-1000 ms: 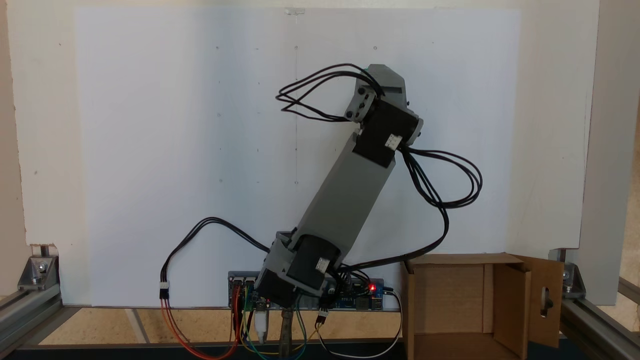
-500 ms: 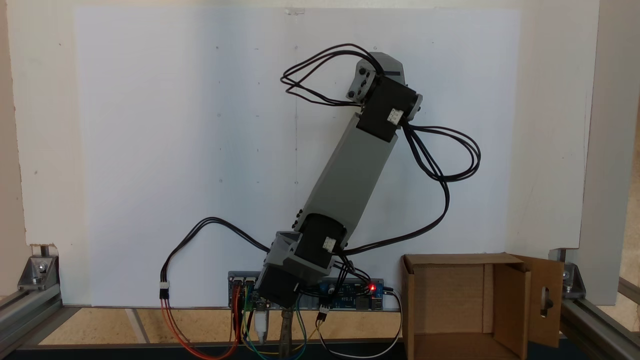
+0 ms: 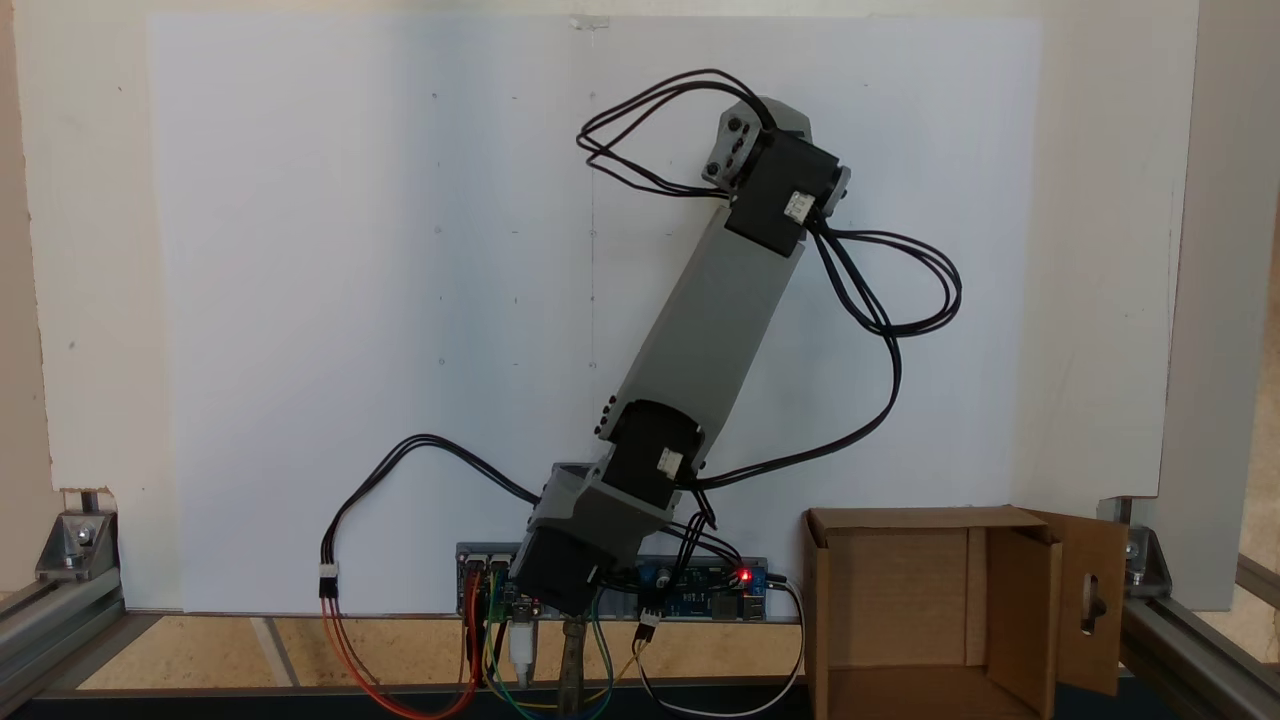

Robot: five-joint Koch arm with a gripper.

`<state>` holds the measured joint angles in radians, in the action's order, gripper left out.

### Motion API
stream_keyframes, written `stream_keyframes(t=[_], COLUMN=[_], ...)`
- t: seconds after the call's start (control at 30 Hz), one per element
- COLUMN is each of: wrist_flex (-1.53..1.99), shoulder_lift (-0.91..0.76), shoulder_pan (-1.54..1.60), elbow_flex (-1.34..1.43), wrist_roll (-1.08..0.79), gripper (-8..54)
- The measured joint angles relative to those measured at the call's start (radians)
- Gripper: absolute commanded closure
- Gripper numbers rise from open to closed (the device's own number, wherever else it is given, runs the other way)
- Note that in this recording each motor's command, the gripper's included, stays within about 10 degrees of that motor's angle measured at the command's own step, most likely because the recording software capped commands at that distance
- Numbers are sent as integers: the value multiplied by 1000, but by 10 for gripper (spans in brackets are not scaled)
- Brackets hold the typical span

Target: Grasp a green dice and put it in the bin.

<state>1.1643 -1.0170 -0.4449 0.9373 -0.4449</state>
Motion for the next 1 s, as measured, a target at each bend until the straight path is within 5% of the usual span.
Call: stream_keyframes(t=[1.0], wrist_flex=[-49], shoulder_lift=[69], shoulder_pan=[-8], elbow_flex=[0], wrist_roll=[9], gripper=[-5])
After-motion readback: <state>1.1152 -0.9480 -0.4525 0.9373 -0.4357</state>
